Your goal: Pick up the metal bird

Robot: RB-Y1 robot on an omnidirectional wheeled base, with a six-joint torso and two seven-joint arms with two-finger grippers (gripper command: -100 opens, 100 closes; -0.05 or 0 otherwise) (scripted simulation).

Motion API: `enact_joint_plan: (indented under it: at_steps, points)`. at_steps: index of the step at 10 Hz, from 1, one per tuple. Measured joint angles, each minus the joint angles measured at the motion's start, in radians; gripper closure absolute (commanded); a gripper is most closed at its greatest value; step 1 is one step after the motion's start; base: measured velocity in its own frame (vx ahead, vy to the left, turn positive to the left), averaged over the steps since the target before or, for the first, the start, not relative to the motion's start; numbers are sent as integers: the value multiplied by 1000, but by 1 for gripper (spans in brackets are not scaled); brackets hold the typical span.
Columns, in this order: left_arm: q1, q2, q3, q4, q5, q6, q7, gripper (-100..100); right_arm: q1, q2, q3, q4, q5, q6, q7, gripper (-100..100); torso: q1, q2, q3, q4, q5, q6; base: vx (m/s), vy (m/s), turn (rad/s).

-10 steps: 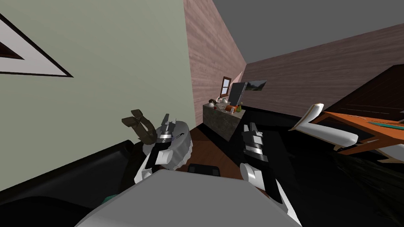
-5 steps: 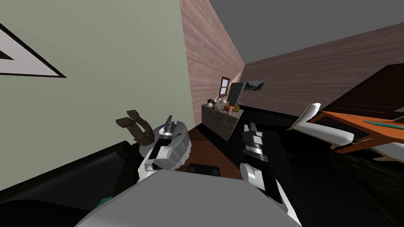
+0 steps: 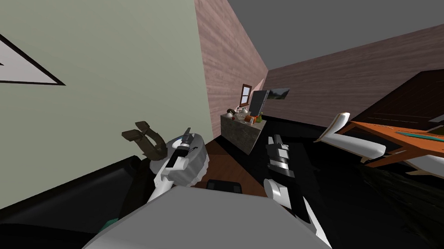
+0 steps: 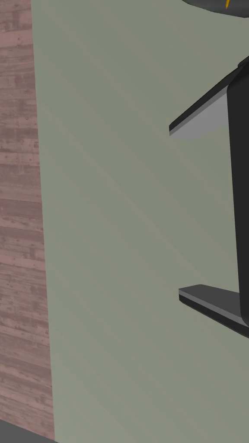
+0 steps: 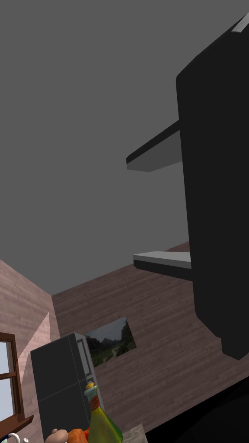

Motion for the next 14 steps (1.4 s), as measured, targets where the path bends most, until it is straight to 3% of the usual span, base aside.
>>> enact_joint_plan:
  at_steps: [5, 9, 14]
  points:
    - [-87, 38, 38, 124, 34, 119, 9, -100, 0, 0, 0, 0, 0, 0, 0, 0, 0, -1, 0, 0, 0, 0, 16, -38, -19]
    - [-147, 95, 74, 231, 77, 219, 34, -100, 0, 0, 0, 0, 0, 0, 0, 0, 1, -1, 0, 0, 0, 0, 21, -28, -22]
    - [-215, 122, 109, 361, 106, 342, 50, -100, 0, 0, 0, 0, 0, 0, 0, 0, 1, 0, 0, 0, 0, 0, 22, -20, -20]
